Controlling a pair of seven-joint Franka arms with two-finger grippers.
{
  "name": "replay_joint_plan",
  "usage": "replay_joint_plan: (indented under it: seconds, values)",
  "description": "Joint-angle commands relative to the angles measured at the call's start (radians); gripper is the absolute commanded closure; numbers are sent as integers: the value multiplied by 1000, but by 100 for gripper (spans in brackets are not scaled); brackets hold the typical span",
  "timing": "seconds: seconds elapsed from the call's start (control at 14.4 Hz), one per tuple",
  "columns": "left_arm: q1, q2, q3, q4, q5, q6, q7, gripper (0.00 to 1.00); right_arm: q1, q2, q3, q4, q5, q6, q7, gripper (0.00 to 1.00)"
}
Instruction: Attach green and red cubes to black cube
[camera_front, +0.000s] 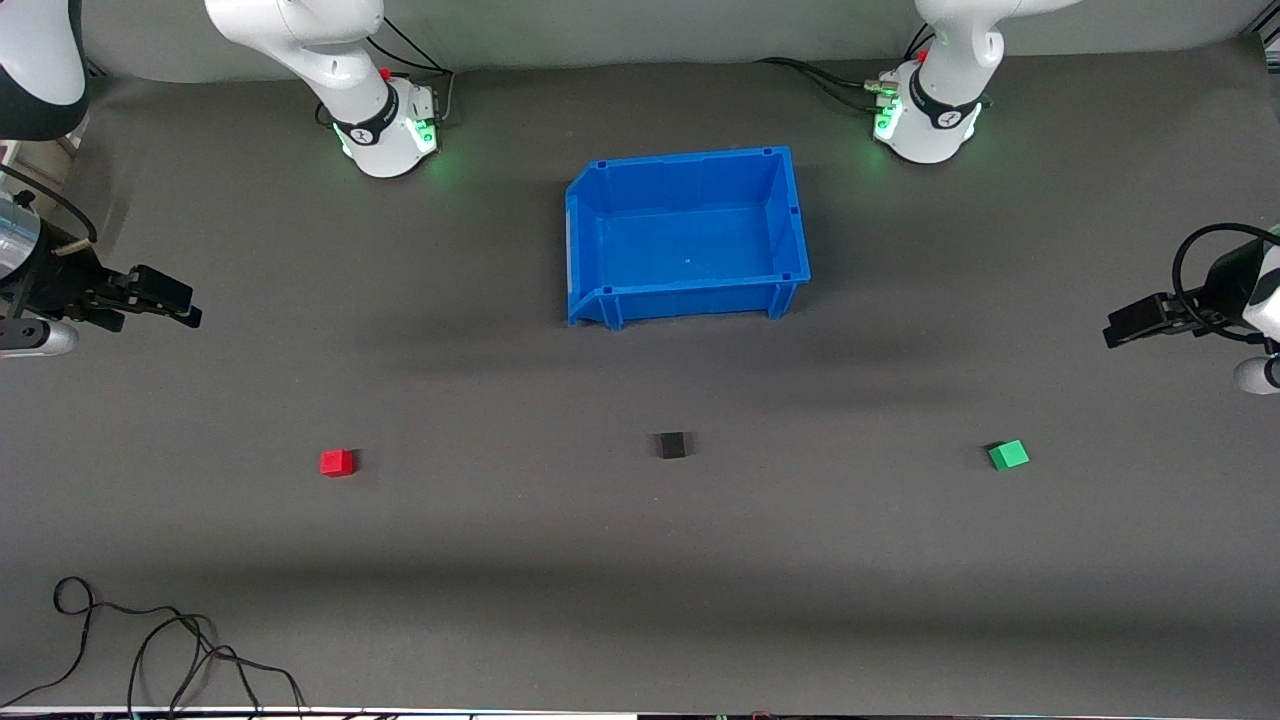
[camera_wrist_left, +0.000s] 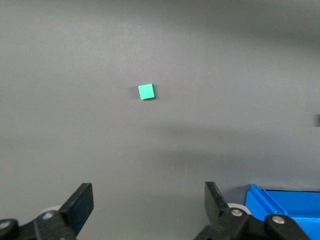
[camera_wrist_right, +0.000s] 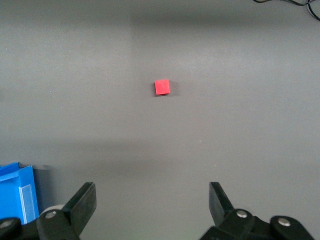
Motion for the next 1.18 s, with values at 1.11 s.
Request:
replay_joint_plan:
  seconds: [1.11]
  values:
    - [68,63,4,-46,-4,72,-40,1,1,154,8,69,5,79,25,0]
